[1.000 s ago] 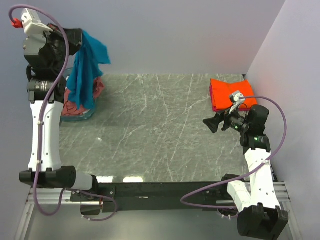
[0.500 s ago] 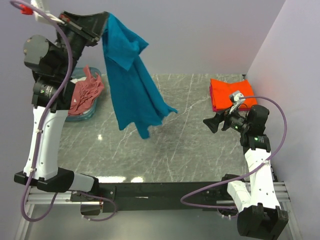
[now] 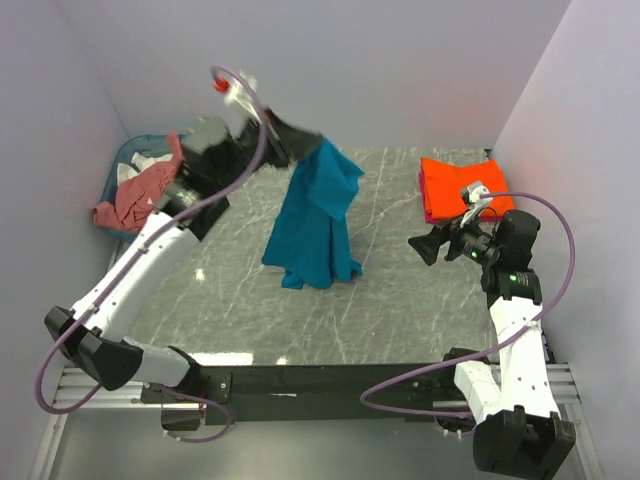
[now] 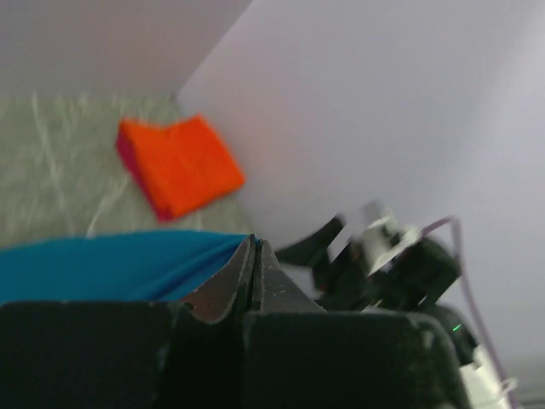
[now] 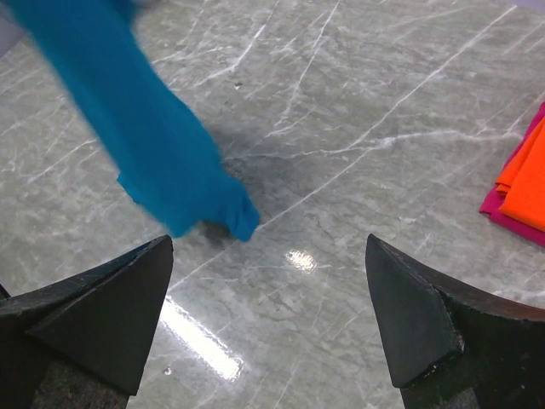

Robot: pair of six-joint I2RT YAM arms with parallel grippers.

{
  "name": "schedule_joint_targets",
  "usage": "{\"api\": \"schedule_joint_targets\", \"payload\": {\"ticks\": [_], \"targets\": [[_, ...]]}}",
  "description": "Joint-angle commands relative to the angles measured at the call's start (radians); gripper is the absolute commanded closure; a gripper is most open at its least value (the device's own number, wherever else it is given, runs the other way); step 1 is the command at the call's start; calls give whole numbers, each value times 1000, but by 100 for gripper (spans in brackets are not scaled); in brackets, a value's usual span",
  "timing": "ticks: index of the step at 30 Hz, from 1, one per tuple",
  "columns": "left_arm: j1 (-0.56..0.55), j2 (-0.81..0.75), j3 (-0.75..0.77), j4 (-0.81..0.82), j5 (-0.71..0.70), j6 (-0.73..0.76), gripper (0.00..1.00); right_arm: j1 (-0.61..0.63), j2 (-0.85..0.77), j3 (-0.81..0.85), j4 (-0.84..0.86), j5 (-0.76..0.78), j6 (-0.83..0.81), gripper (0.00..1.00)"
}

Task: Fold and stack the t-shirts
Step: Move the tshirt to the center of the board

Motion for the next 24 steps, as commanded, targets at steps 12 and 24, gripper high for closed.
{"api": "schedule_joint_targets", "payload": {"ticks": [12,24], "targets": [[-56,-157,-600,-13,-244,195,24,-7,3,33,12,17,-26,0],[-54,-408,-647,-133,-580,493,1,-7,21,13,14,-35,-63,0]]}}
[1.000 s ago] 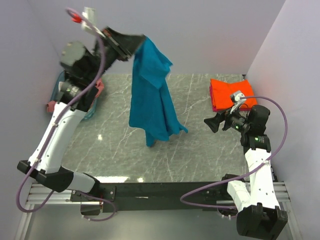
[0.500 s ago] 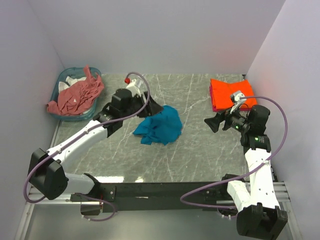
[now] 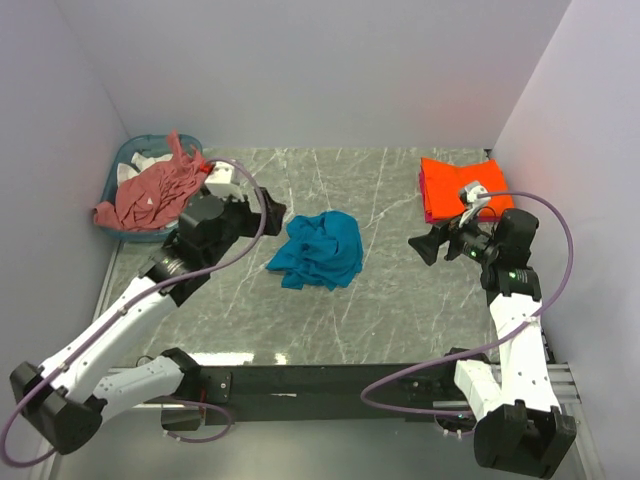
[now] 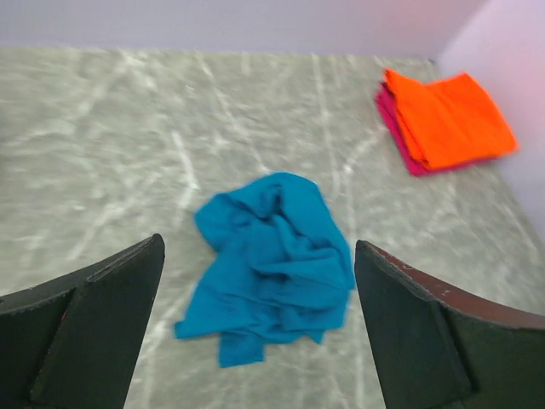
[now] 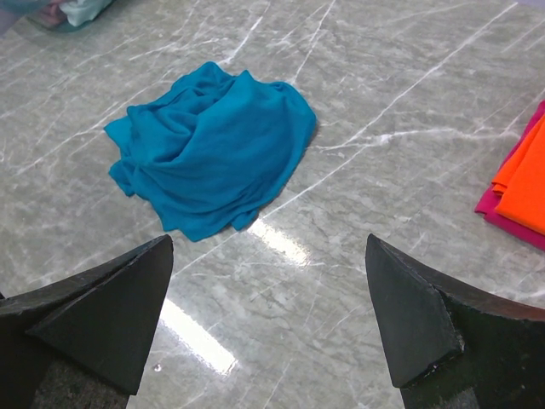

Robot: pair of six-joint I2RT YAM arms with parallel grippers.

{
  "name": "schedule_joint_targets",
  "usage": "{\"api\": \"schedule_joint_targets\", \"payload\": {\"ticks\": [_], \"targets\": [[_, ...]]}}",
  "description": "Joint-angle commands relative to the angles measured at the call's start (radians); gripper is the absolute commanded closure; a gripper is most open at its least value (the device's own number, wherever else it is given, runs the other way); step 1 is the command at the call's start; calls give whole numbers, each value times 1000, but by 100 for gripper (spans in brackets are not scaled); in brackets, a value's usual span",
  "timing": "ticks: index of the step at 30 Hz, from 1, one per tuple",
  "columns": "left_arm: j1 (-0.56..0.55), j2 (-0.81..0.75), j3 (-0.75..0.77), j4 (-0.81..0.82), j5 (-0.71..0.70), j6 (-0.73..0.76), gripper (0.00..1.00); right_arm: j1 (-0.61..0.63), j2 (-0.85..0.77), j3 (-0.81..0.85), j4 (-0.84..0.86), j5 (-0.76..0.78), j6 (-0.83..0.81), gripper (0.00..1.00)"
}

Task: Fold and stack the t-shirts
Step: Move the tshirt to the center of the board

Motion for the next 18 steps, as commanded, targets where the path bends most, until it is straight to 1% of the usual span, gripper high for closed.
{"api": "schedule_joint_targets", "payload": {"ticks": [1,4,7,8,9,11,12,13,14,16,17,18], "targets": [[-1,-47,-39,-35,-136,131,0,-7,2,14,16,-49,-28,0],[-1,-98,-81,-56,-161,151,1,-7,22,8,27,-72,-18,0],[0,-144,-122,-85,-132,151,1,12,84,35,18,-106,3,0],[0,-162,-131,-96,-130,151,1,28,134,57,-2,-110,3,1],[-1,-171,-148,-104,-132,152,1,45,163,113,-27,-107,-3,3],[0,-202,-164,-128,-151,165,1,121,267,182,-111,-87,-14,5],[-1,-213,-174,-133,-161,172,1,149,306,254,-140,-51,-32,7],[0,-225,-182,-135,-180,175,1,196,343,285,-171,-34,-31,7],[0,-245,-188,-132,-188,179,1,229,414,311,-173,-23,-23,7],[0,-263,-217,-119,-199,177,1,264,490,379,-156,-12,18,7],[0,-275,-225,-107,-193,177,1,293,572,405,-157,-12,32,7],[0,-277,-227,-112,-187,177,0,305,620,467,-164,-9,49,10]]}}
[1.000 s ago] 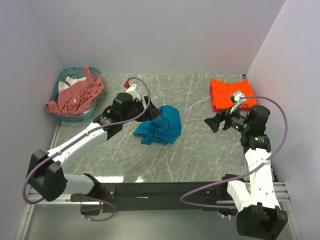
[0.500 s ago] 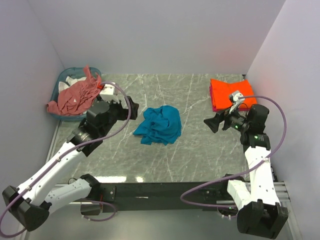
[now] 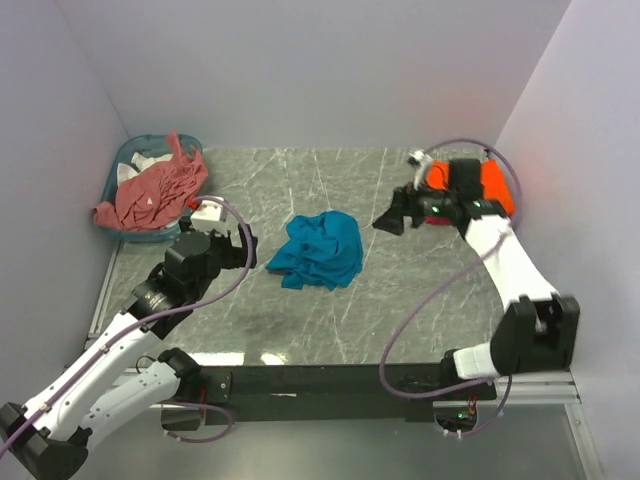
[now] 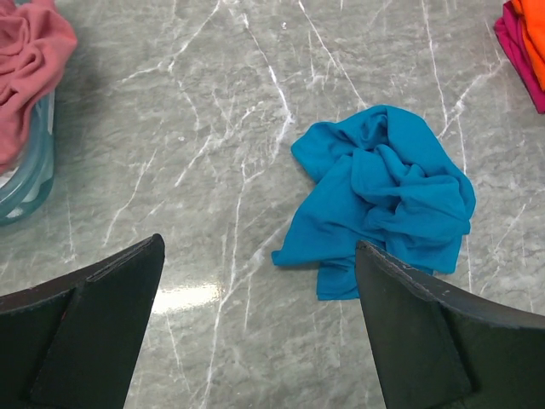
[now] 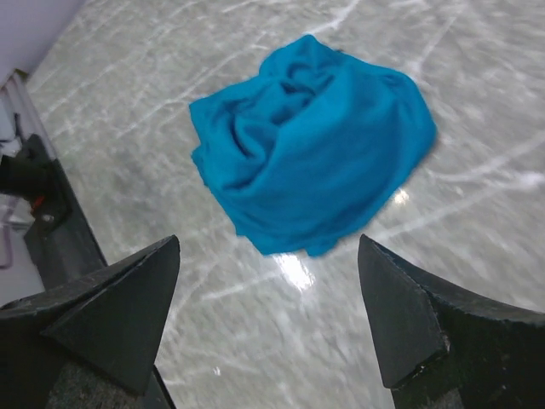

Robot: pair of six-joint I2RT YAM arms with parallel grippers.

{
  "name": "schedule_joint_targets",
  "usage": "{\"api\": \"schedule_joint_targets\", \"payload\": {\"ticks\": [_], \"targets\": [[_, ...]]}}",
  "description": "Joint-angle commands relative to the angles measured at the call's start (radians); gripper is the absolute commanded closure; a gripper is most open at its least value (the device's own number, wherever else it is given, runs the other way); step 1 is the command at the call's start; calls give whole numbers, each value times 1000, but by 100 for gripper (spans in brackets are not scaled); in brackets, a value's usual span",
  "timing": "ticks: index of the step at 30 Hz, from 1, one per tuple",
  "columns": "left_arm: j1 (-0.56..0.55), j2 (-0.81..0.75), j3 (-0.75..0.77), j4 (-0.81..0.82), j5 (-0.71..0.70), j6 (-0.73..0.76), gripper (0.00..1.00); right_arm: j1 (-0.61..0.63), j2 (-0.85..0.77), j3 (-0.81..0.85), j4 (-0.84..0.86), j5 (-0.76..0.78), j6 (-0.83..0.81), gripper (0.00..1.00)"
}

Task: Fold and stack the t-shirts
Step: Move the tshirt to the center of the board

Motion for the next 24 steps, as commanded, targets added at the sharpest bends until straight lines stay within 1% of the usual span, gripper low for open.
{"api": "schedule_joint_targets", "payload": {"ticks": [1,2,3,4,6,8,13,15,19,24], "targets": [[0,-27,-7,17,-26,21,1,66,170,155,-65,29,48,12],[-1,-27,-6,15,-32,23,1,78,272,195,-88,29,50,13],[0,-25,-9,15,-37,26,0,96,325,276,-114,29,53,18],[-1,-25,-9,15,-37,27,0,108,420,319,-164,34,53,21],[0,-20,-10,13,-37,32,1,142,500,422,-206,43,53,25],[0,-14,-9,15,-37,35,1,165,584,476,-238,80,53,26],[0,-5,-9,13,-43,44,1,237,707,598,-244,147,81,27],[0,0,-9,15,-40,42,0,250,740,643,-241,185,106,28],[0,3,-10,18,-24,39,1,257,826,714,-252,204,134,32],[2,6,-10,21,-18,39,1,267,873,758,-266,224,151,48]]}}
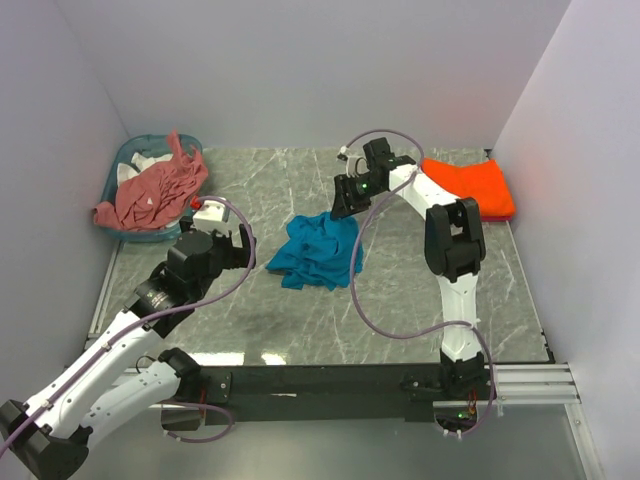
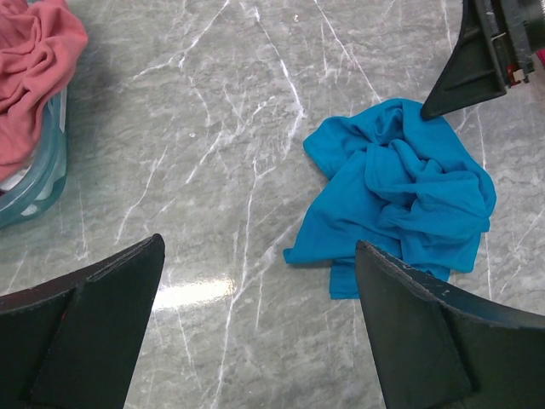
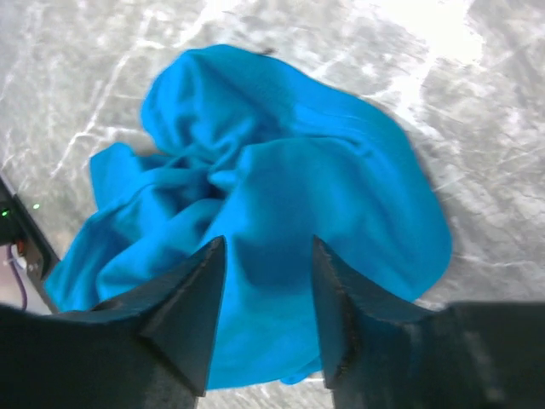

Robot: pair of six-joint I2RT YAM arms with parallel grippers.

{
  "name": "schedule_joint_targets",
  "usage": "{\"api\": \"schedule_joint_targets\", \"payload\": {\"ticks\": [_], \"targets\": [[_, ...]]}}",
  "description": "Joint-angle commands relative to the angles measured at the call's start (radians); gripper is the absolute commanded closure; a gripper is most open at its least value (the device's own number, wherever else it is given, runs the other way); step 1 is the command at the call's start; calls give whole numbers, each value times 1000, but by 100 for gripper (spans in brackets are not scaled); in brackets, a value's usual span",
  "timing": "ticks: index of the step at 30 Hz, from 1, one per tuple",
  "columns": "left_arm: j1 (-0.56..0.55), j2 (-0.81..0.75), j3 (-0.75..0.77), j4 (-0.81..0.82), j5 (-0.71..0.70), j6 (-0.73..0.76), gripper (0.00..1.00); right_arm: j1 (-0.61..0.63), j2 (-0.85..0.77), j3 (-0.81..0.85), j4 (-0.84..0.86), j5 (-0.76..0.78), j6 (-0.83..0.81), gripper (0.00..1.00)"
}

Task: Fold and stack the t-shirts
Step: Move the tshirt to the center of the board, then flatten the tshirt out

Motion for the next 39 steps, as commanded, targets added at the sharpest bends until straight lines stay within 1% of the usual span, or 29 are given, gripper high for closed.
{"api": "schedule_joint_targets", "payload": {"ticks": [1,2,4,6,7,8,11,14,15,18,19,21,22,25,27,29,30,33,37,39], "targets": [[0,1,-3,25,5,15,1,1,28,49,-24,32,25,50],[0,1,-5,25,10,15,1,7,27,47,-21,39,25,53],[2,3,-5,28,16,13,1,12,22,42,-19,51,22,55],[0,4,-6,31,25,15,1,18,19,47,-23,52,19,62],[2,6,-5,32,28,15,1,19,15,52,-27,57,18,66],[2,6,-6,35,32,13,1,20,11,59,-27,77,15,77],[2,7,-8,41,42,6,1,21,-30,81,-39,120,-17,92],[5,9,-11,72,85,-25,1,21,-120,87,-32,169,-54,100],[7,12,-9,83,134,-40,1,23,-163,93,-41,174,-67,100],[16,56,6,135,218,-111,1,23,-234,119,-78,181,-110,100],[19,96,26,143,243,-156,0,23,-251,122,-85,181,-119,100],[20,140,41,167,246,-198,1,23,-298,122,-101,180,-151,100],[22,191,55,178,252,-229,0,21,-315,118,-101,181,-165,100],[37,297,70,247,260,-259,1,21,-380,102,-115,178,-199,100],[57,352,83,305,297,-263,1,21,-419,101,-130,177,-214,100],[88,440,116,324,347,-249,3,23,-444,102,-130,178,-226,100],[95,466,130,374,354,-238,4,21,-465,99,-130,178,-226,100],[112,590,178,444,394,-165,7,23,-495,92,-130,165,-232,100],[118,702,256,478,433,-56,11,23,-515,88,-151,148,-237,100],[129,763,282,479,475,-30,12,21,-528,87,-159,146,-239,100]]}}
